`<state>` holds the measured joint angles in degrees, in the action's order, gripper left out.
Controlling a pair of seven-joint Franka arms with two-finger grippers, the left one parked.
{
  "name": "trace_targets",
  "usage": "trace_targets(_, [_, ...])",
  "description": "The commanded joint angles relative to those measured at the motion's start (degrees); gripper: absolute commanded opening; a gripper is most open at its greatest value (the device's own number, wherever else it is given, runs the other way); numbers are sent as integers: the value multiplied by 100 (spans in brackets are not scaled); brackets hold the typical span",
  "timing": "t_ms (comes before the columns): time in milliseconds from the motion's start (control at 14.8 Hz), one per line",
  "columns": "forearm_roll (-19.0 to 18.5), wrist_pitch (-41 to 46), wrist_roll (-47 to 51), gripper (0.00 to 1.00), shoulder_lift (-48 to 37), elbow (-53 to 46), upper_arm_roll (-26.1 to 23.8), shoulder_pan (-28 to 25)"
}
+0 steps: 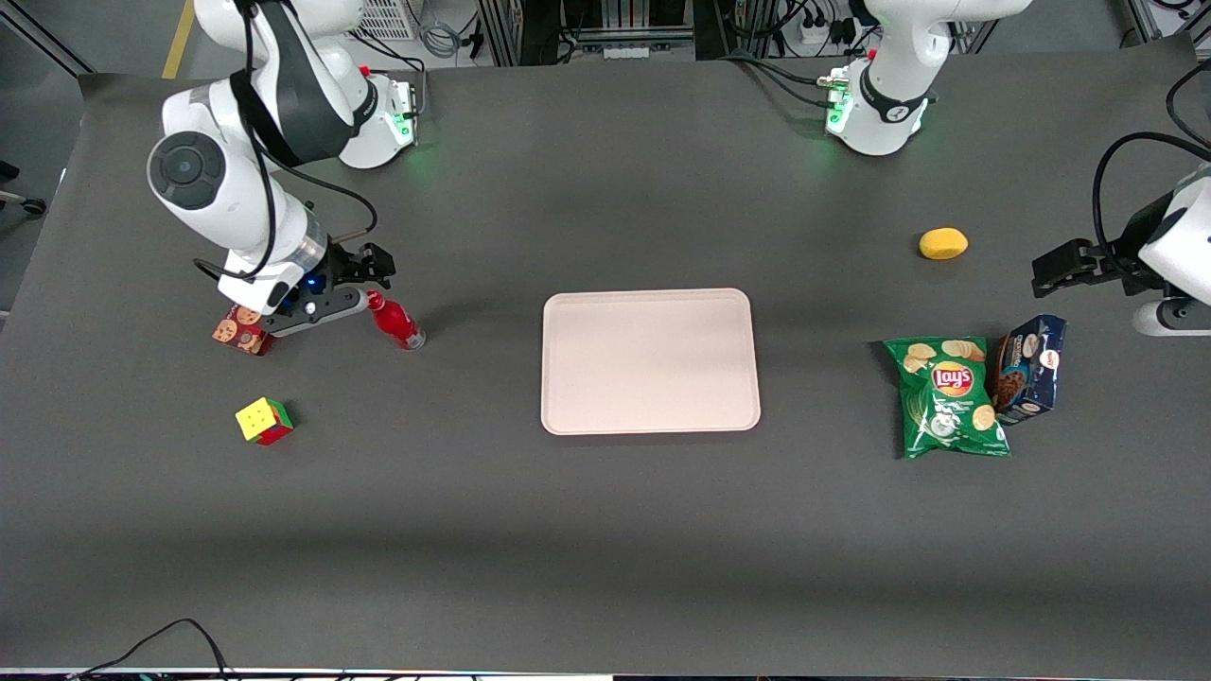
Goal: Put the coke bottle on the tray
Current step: 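Move the open right gripper over the red Coca-Cola bottle, then lower the right gripper and close it around the bottle's neck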
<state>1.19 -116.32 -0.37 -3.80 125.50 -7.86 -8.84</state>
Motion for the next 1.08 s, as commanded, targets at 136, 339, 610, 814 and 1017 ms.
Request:
trace_targets(136, [66, -978, 37, 100, -165, 888, 4, 5])
trace_targets(339, [66, -1279, 37, 100, 71, 1073, 4, 5])
trace_targets(610, [66, -1288, 37, 100, 300, 1073, 12, 49])
trace_targets(814, [66, -1288, 37, 100, 362, 1047, 21, 49])
trace_targets(1017, [66, -1314, 37, 100, 459, 1047, 21, 58])
